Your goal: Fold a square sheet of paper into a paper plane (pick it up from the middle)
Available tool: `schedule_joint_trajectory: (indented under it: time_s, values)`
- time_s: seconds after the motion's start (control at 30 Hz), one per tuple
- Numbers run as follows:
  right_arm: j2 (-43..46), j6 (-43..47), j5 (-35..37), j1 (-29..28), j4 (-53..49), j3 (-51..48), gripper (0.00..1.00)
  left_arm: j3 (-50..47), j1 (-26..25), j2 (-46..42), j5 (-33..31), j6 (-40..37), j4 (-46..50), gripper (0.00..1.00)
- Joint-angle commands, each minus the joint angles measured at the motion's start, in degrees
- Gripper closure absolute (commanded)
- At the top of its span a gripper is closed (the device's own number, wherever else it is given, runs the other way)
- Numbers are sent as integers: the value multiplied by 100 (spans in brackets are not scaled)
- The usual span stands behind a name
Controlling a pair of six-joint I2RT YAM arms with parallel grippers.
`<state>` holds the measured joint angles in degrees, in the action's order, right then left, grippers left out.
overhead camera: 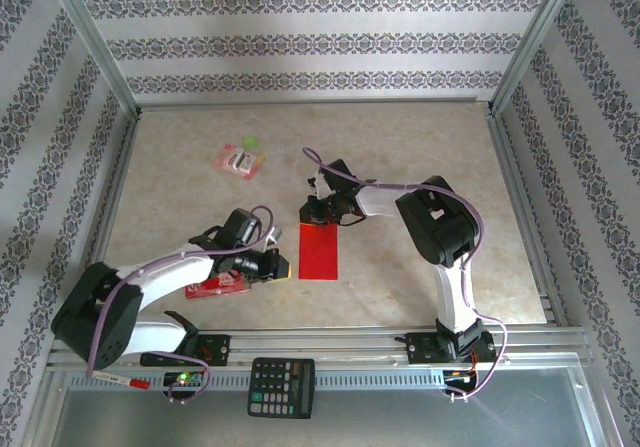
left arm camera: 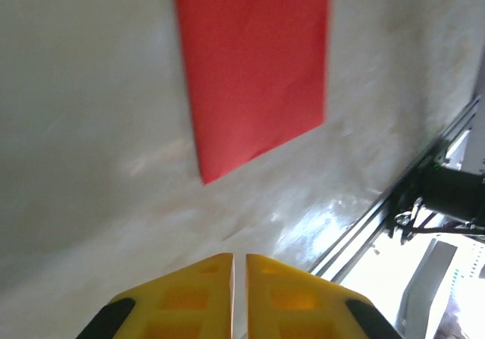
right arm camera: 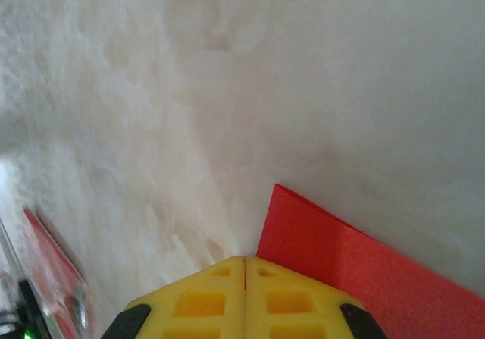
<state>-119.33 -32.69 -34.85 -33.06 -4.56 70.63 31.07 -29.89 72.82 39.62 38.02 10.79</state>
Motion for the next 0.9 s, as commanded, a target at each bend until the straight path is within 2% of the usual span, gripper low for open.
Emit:
schedule_joint_trajectory:
  time_s: [0.0, 0.1, 0.23, 0.33, 0.47, 0.6, 0.7, 0.87]
  values:
    - [-225, 1331, -340, 135, -1732, 124, 95, 245, 189, -384, -678, 170, 162, 81]
    - [214, 1489, -615, 232, -1780, 143, 89, 318, 195, -283, -1021, 533, -205, 77]
    - [1154, 1108, -755, 463, -1250, -384, 80, 639, 86, 388, -836, 718, -601, 78]
    - [1861, 772, -29, 685, -1217, -1022, 74, 923, -289, 967, -872, 738, -739, 82]
    - [2662, 628, 1192, 836, -1558, -1737, 69, 1428, -403, 1883, -618, 706, -1023, 89]
    - [3409, 528, 1296, 730, -1630, -2391, 65, 2093, -374, 2669, -587, 279, -694, 93]
    - [3865, 511, 1358, 482, -1680, -2722, 62, 2430, -153, 3059, -372, 114, -620, 96]
    - [4226, 331, 1549, 39, -1586, -3108, 56, 2963, -6, 3580, -346, -372, -144, 98]
